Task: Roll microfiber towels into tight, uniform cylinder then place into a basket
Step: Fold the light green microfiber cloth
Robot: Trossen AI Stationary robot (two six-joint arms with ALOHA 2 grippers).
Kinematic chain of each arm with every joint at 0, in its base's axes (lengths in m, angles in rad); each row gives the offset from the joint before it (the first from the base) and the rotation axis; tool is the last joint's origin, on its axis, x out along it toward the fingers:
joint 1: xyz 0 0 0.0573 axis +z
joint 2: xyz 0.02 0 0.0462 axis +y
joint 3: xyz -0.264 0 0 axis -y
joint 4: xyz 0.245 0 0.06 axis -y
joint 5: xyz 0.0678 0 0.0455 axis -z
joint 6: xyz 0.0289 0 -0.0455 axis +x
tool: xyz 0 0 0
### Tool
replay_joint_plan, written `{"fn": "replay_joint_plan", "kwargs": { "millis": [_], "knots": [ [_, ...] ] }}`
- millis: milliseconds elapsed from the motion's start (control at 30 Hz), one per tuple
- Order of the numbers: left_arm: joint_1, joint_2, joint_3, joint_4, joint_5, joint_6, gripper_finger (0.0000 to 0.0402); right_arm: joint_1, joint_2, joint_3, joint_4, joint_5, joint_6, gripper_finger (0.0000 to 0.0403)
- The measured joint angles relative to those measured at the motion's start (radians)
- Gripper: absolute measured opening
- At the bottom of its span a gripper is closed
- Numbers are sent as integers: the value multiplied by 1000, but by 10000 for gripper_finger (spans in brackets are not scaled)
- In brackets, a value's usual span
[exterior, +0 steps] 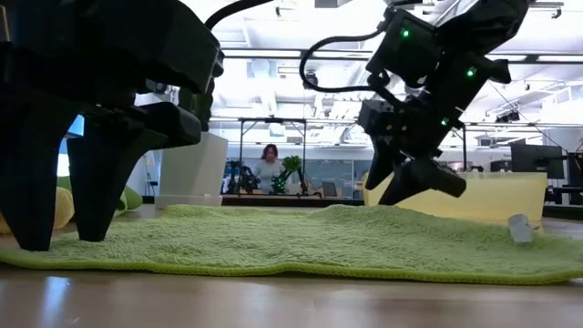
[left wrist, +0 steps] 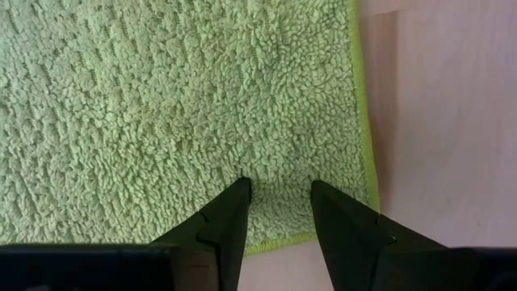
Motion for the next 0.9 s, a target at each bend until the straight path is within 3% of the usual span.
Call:
{"fn": "replay_joint_plan", "kwargs": {
  "millis": [100, 300, 467, 900],
  "knots": [
    [-2, 0, 0, 0, -3, 0, 131, 20, -26, 0, -13, -9, 62, 220],
    [-2, 0, 0, 2, -3, 0, 131, 78, -56, -1, -31, -209, 268, 220],
    [-2, 0, 0, 4, -3, -1, 131, 104, -3, -36, 13, -222, 298, 220],
    [-3, 0, 0, 8, -4, -27, 131, 102, 47, -46, 18, 75, 184, 220]
  ]
}}
